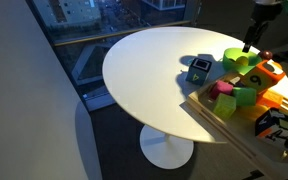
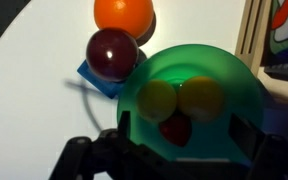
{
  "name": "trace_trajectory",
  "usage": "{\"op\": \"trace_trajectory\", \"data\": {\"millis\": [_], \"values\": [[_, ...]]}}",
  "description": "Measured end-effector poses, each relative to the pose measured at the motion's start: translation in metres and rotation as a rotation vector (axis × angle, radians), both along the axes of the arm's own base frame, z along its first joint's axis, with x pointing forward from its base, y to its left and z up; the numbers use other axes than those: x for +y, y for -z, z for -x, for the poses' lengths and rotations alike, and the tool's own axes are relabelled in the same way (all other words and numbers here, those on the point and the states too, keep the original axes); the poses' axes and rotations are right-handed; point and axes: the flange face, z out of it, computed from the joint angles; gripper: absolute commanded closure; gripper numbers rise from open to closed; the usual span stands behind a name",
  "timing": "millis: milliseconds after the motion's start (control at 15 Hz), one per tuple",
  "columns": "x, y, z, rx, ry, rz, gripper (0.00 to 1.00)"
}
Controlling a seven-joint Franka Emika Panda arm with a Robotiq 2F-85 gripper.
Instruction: Put the purple and orange plush toy on the table
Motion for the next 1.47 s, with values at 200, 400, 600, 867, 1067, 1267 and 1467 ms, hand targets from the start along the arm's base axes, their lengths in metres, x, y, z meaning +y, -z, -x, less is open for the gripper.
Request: {"op": "trace_trajectory", "data": {"millis": [200,400,600,867,1067,1267,1467], "values": [[0.011,0.0,-0.002,-0.012,0.047,0.001,0.0],[0.012,0.003,-0.004,-0.045,0.103,0.004,0.0],[0.007,0.009,-0.002,-0.082,0.154,-0.003,0.0],[0.001,0.019,0.003,-0.082,0.198,-0.019,0.0],[-0.002,0.026,0.005,-0.07,0.226,-0.016,0.0],[-0.004,0.03,0.006,-0.064,0.248,-0.013,0.0],[-0.004,0.03,0.006,-0.064,0.249,-0.012,0.0]]}}
